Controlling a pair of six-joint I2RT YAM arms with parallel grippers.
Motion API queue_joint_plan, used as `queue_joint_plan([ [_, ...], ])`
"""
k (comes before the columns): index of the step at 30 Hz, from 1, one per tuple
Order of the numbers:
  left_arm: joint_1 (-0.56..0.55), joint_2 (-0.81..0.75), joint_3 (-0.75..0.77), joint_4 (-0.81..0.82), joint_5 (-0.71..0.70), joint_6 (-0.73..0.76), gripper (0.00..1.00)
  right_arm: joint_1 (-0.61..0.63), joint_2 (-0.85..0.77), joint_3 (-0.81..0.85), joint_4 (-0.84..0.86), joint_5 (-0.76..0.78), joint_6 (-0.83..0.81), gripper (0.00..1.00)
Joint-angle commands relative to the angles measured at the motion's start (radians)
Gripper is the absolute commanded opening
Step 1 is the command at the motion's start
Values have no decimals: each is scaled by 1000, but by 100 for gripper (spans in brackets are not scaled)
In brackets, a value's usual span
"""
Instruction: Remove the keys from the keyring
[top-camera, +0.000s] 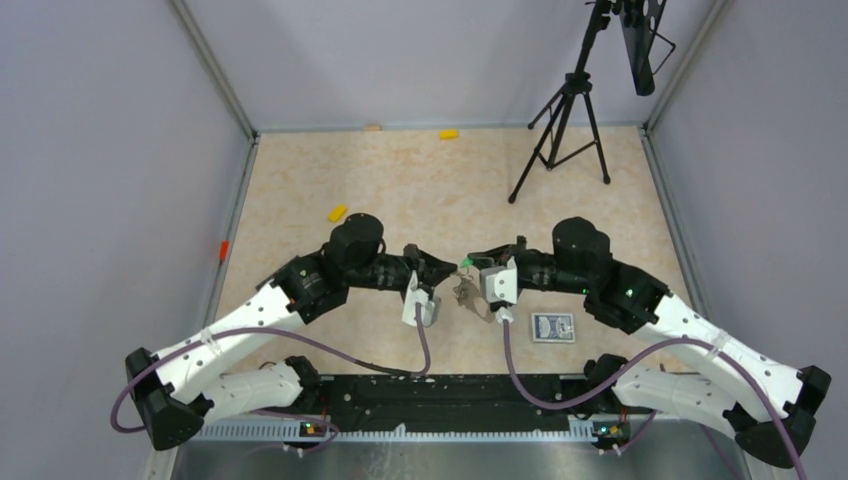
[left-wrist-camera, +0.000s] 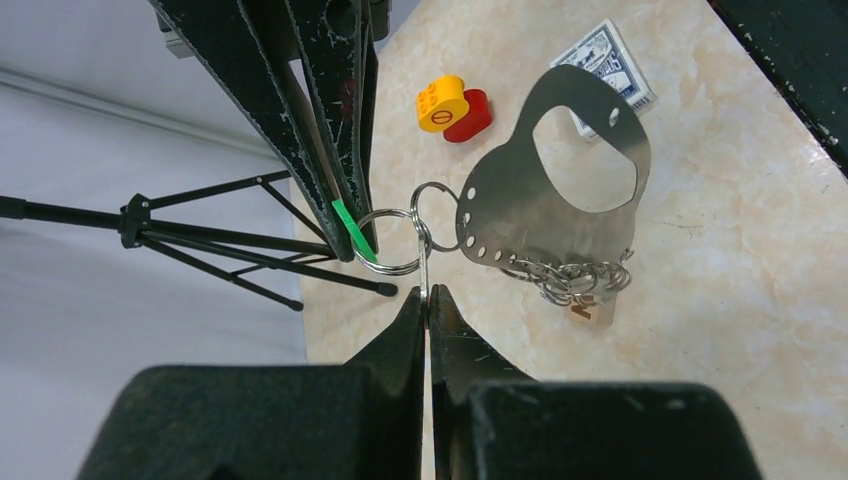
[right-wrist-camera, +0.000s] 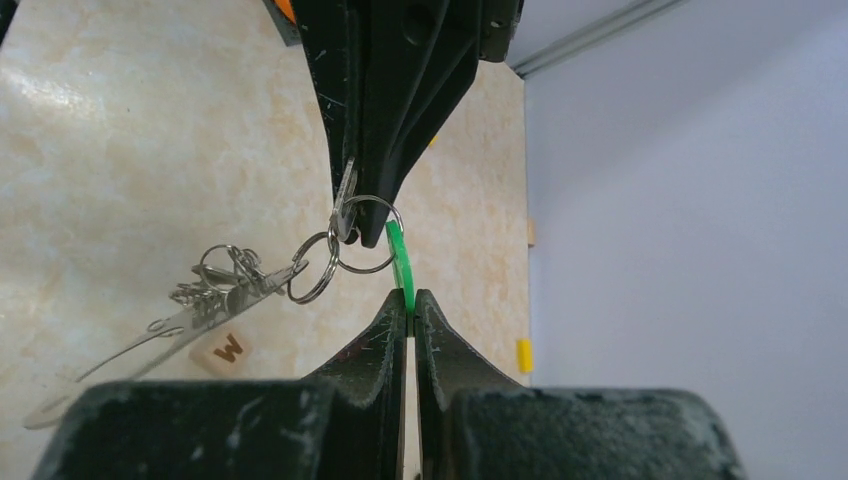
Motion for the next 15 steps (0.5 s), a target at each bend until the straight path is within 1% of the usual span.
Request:
queue_joint_plan([
  [1,-3,4,16,41,50,-10,0,1,4,74,18,-39,-132,0],
  [7,-3,-7,-36,142,83,-71,0,0,22,101,-10,-76,-202,5],
  [10,-3,-9,-58,179,100,-101,0,0,50,135,-60,-90,-241,8],
  [15,-4,-8,-91,226,123,-137,0,2,98,206,-123,-134,-267,14],
])
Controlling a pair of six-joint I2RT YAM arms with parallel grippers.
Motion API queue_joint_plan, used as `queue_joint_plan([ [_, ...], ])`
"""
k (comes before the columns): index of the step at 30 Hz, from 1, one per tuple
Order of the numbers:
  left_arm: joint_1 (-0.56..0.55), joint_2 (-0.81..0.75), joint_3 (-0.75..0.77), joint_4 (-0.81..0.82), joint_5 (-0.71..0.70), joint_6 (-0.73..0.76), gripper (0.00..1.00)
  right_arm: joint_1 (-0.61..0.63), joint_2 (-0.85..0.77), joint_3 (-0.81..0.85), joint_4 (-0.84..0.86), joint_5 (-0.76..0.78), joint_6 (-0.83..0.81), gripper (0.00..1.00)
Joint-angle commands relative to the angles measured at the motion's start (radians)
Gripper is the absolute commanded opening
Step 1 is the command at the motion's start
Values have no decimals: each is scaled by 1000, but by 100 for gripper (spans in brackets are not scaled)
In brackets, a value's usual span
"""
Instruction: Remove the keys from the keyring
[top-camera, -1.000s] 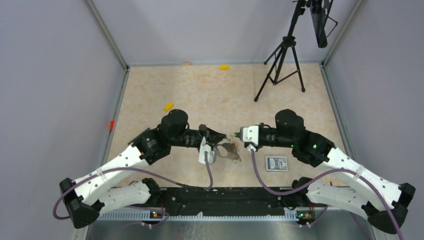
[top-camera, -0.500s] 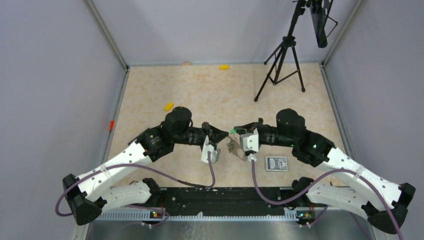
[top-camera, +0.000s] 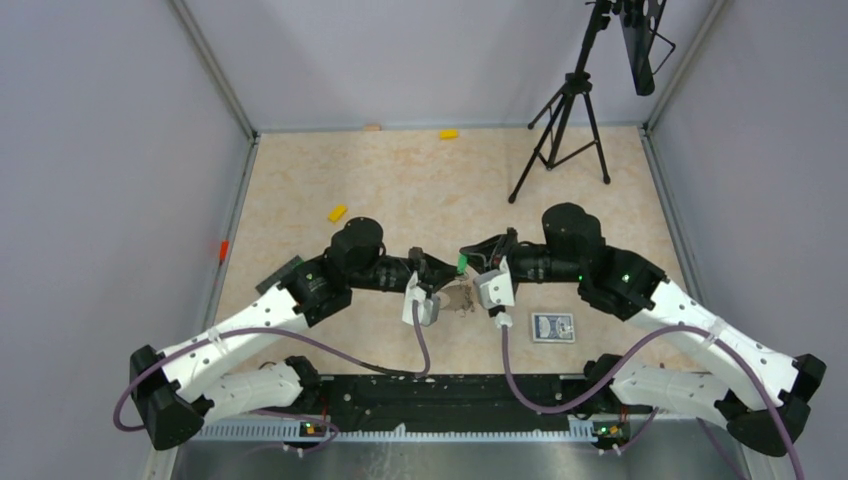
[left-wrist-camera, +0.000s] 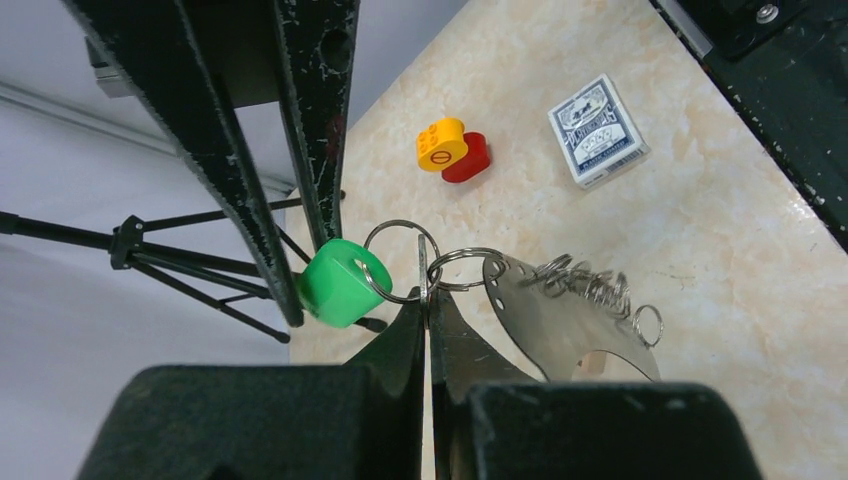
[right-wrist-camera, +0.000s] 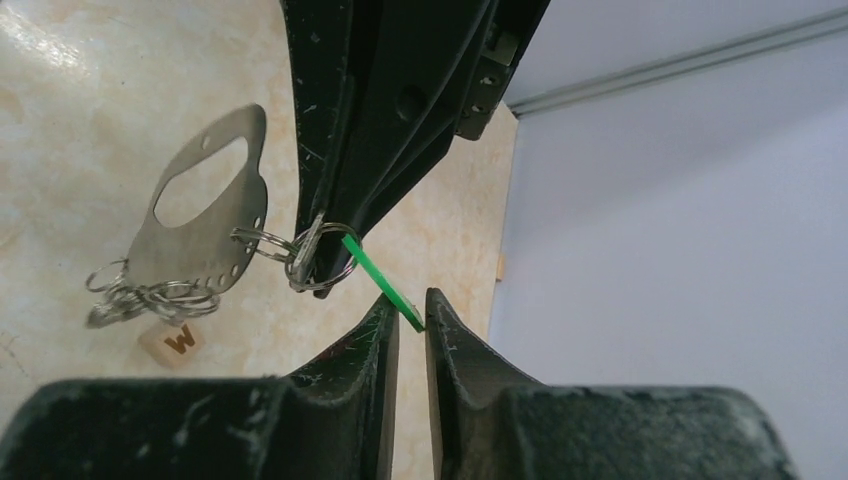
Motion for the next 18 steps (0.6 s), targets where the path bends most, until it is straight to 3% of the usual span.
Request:
queue_joint_plan([
  [1,-4,-10,-36,94,66,-59,0,2,23,101,-8,-78,-49,16],
  [9,-8,-30,-97,209,80,-117,0,3,42,108,62,-150,21,31],
  [18,-10,-59,-177,335,80,-187,0,4,-12,28,242,-159,233,33],
])
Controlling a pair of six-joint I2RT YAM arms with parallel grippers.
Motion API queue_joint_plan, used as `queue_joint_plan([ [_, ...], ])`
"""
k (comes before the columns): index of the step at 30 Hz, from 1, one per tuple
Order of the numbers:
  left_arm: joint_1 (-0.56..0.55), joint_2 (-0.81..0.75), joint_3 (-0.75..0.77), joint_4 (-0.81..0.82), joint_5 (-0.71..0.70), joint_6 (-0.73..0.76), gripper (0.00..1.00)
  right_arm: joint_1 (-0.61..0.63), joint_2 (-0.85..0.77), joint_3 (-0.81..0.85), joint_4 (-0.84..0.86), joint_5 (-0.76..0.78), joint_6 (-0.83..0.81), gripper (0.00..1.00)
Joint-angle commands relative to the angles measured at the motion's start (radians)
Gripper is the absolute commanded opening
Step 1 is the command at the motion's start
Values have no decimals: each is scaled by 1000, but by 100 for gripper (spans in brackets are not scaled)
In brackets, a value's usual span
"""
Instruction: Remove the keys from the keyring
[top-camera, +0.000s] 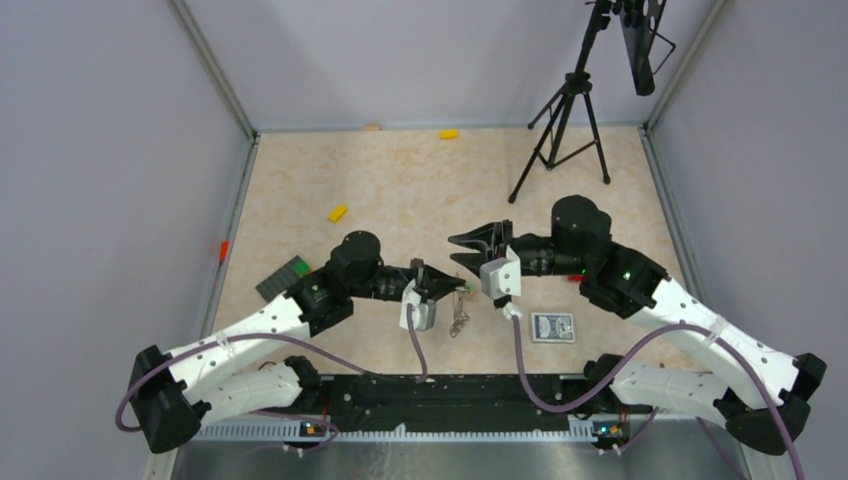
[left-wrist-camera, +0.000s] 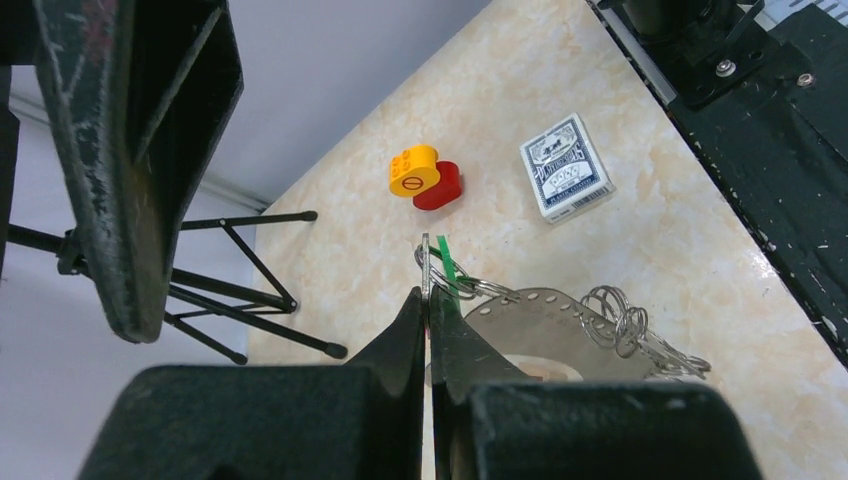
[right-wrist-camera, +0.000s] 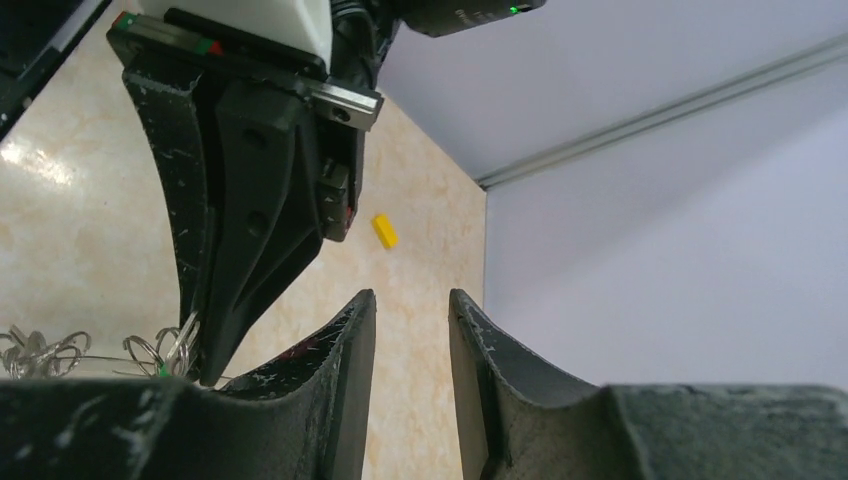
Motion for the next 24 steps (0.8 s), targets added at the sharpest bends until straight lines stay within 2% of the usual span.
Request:
queue_joint_plan([
  [1,-5,-44,-43,161,22,-64,0,2,-59,-44,166,-8,163,33],
  [6,-6,-54,-70,215,13,-100,0,3,-139,-102,258,157,433,34],
  [11,-6,-52,-65,221,-8,-149,0,3,-200,-136,213,260,711,36],
  [16,-6,-30,-11,183,-99,-278,0,3,-246,-153,142,367,1022,36],
  [19,-6,-9,25,150,-198,-389,0,2,-252,-166,92,376,1153,36],
  [21,-6,5,42,134,-257,-467,0,2,-258,-189,79,354,1205,40],
  [24,-6,9,51,119,-285,-510,0,2,-296,-289,146,263,1194,50],
])
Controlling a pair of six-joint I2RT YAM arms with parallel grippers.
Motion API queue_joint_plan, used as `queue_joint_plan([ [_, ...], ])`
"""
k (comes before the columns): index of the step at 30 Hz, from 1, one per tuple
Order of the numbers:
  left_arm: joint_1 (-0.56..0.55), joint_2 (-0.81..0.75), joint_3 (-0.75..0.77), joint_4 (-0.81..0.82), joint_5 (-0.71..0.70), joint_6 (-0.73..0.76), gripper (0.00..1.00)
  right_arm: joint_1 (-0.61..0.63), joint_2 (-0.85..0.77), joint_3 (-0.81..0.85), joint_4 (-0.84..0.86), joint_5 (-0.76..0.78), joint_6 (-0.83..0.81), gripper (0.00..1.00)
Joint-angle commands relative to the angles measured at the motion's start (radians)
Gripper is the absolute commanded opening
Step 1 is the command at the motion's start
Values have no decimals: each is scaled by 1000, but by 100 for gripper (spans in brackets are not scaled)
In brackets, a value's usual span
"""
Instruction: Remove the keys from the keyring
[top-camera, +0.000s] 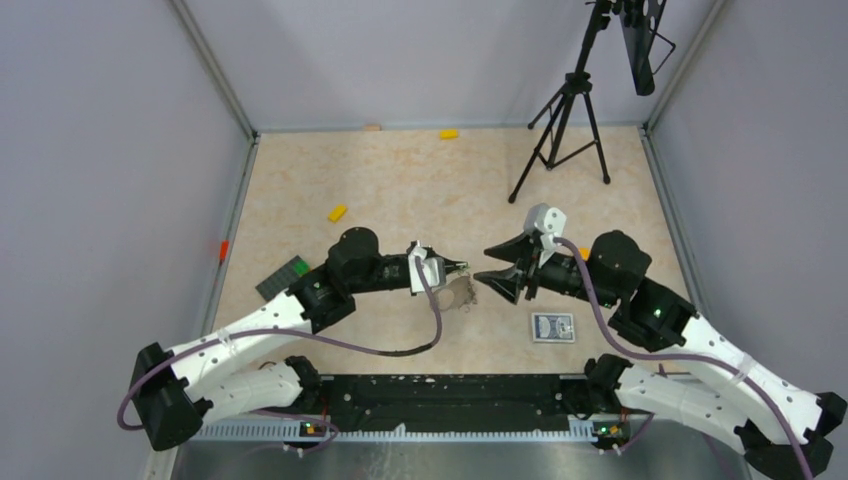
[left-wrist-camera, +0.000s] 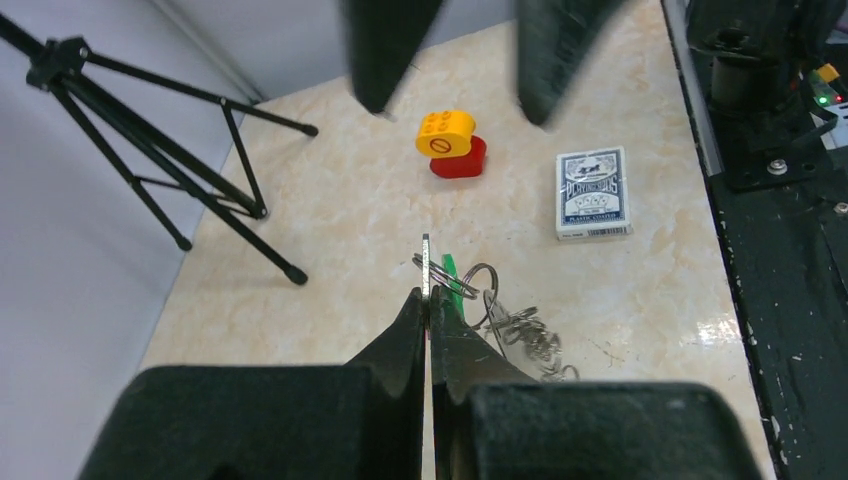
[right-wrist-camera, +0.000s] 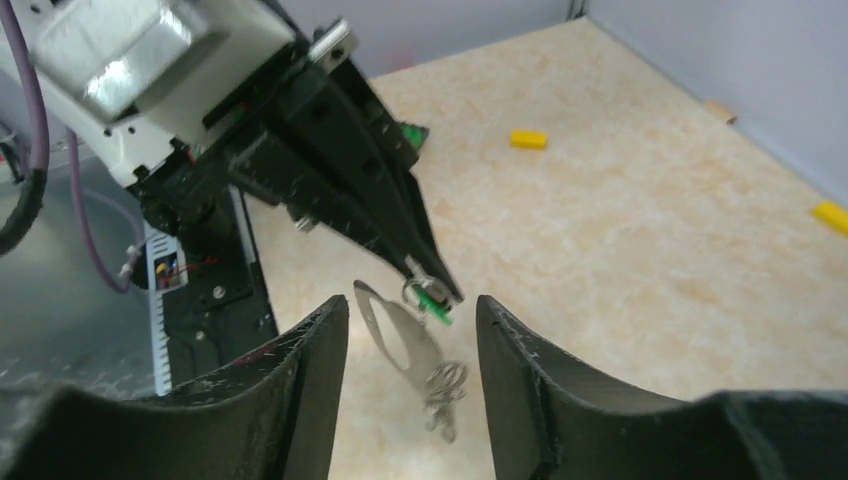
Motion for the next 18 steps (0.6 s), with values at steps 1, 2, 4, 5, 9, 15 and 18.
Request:
queue_joint_plan([
  [1,-5,2,53,3,-85,-139,0,2,-52,-130,69,-87,99,53],
  [2,-5,-2,53,5,-83,-145,0,2,-73,-178,113,-104,69,54],
  [4,-5,-8,54,8,-81,-147,0,2,-119,-276,248,-114,-5,56],
  [5,-5,-11,56,8,-80,-149,0,1,-138,-319,300,-117,-42,58],
  [9,-5,-19,71,-5,-54,-140,0,1,-147,-398,410,-105,-136,63],
  [15,-5,-18,105,-41,-28,-132,0,1,-44,-363,407,-116,-221,65],
  [18,-5,-9,119,-52,-64,-152,0,2,-14,-347,409,-129,-186,65],
])
